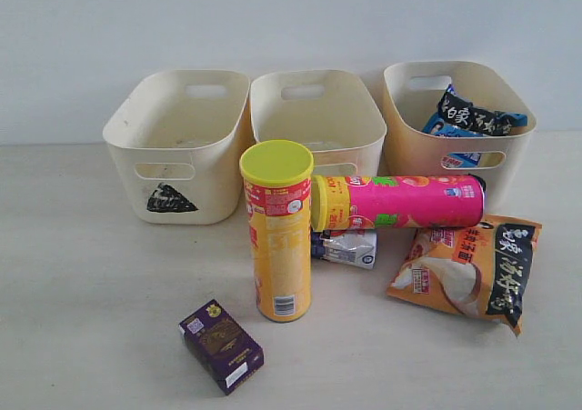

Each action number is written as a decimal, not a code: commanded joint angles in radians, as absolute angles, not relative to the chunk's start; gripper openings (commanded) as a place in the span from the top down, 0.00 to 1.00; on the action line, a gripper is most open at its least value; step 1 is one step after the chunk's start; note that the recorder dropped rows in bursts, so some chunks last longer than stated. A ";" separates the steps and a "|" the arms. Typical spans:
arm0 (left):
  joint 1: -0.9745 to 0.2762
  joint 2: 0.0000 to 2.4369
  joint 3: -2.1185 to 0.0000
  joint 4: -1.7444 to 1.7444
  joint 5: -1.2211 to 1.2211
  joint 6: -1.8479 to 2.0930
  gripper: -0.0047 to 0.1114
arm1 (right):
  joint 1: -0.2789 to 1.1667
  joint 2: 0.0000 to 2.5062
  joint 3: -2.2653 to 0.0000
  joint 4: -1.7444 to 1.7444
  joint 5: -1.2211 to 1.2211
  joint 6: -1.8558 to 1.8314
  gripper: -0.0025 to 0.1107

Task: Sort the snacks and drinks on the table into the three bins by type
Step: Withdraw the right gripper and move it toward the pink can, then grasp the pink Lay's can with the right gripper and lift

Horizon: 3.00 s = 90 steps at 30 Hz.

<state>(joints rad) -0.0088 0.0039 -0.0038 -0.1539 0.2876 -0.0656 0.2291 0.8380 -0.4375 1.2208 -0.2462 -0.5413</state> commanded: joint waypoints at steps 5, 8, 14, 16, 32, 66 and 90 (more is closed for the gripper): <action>-0.010 0.000 0.000 -0.149 0.288 -0.071 0.92 | 0.471 0.804 -0.384 0.372 -0.299 -0.246 0.97; -0.010 0.000 0.000 -0.149 0.288 -0.071 0.92 | 0.509 0.870 -0.398 0.244 -0.196 -0.266 0.97; -0.010 0.000 0.000 -0.149 0.288 -0.071 0.92 | 0.509 1.055 -0.518 0.236 0.102 -0.552 0.97; -0.010 0.000 0.000 -0.149 0.288 -0.071 0.92 | 0.509 1.106 -0.559 0.192 0.141 -0.599 0.97; -0.010 0.000 0.000 -0.149 0.288 -0.071 0.92 | 0.485 1.442 -0.721 -0.129 0.027 -0.686 0.31; -0.010 0.000 0.000 -0.149 0.288 -0.071 0.92 | 0.402 1.860 -0.920 -0.129 -0.211 -0.989 0.31; -0.010 0.000 0.000 -0.149 0.288 -0.071 0.92 | 0.399 1.832 -0.948 -0.125 -0.123 -0.959 0.98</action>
<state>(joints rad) -0.0088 0.0039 -0.0038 -0.1539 0.2876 -0.0656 0.4057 1.8697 -0.9464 -0.1269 -0.1659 -0.9899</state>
